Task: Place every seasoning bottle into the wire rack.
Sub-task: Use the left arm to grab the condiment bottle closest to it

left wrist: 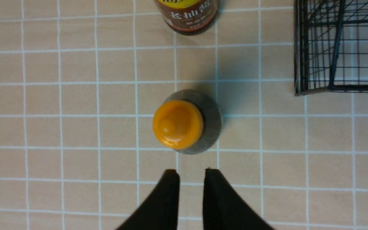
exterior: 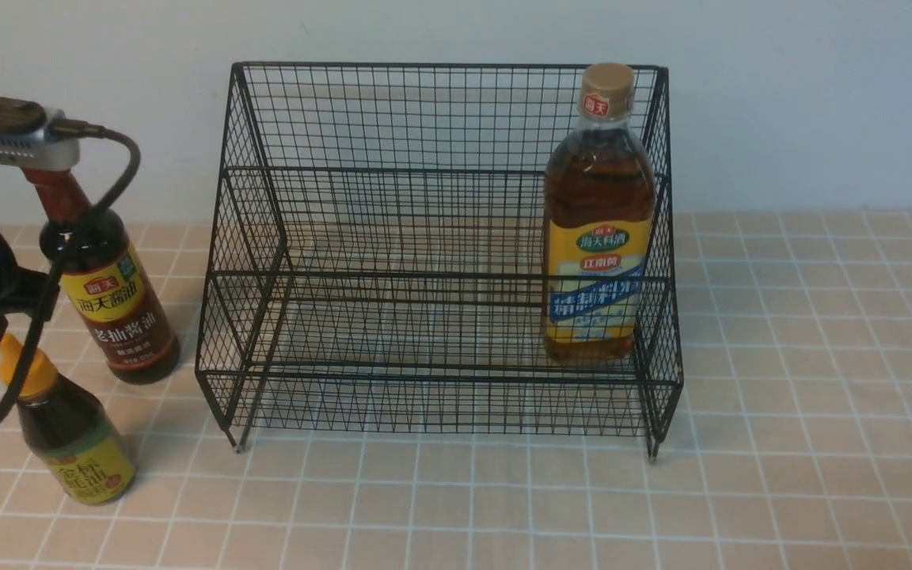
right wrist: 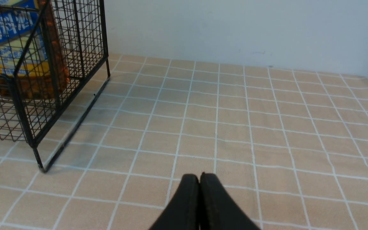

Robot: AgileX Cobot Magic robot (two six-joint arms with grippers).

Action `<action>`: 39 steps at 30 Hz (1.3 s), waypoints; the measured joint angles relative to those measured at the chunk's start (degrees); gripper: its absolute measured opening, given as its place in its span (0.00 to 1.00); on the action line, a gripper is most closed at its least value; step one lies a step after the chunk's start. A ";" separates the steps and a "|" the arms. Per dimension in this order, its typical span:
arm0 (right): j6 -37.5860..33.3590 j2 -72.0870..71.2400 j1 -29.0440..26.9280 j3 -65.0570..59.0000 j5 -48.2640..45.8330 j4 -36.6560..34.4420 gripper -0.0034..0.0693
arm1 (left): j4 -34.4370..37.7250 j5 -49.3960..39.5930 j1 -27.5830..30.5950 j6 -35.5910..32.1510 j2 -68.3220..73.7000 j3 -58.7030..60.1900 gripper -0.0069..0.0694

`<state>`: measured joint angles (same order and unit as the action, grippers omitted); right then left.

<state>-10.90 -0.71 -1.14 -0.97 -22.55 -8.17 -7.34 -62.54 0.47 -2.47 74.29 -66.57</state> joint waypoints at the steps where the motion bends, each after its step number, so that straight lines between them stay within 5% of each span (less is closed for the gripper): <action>1: 0.00 0.00 0.00 0.00 0.00 0.00 0.03 | -0.97 0.56 0.00 -0.12 0.73 0.00 0.36; 8: 0.00 0.00 0.00 0.00 0.00 0.00 0.03 | -3.32 4.03 0.00 -0.18 4.88 -0.07 0.76; 14: 0.00 0.00 0.00 0.00 0.00 0.00 0.03 | -3.32 4.57 0.00 -0.13 9.46 -0.07 0.87; 27: 0.00 0.00 0.00 0.00 0.00 0.00 0.03 | -4.17 4.94 0.00 4.42 16.17 -0.14 0.83; 32: 0.00 0.00 0.00 0.00 0.00 0.00 0.03 | -4.17 4.96 0.00 4.75 16.92 -0.33 0.69; 35: 0.00 0.00 0.00 0.00 0.00 0.00 0.03 | -3.56 4.57 0.00 4.88 17.05 -0.46 0.48; 39: 0.00 0.00 0.00 0.00 0.00 0.00 0.03 | -3.38 3.93 0.00 4.89 17.05 -0.65 0.49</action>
<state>-10.90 -0.71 -1.14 -0.97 -22.55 -8.18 -10.72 -58.61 0.47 2.42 91.34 -67.21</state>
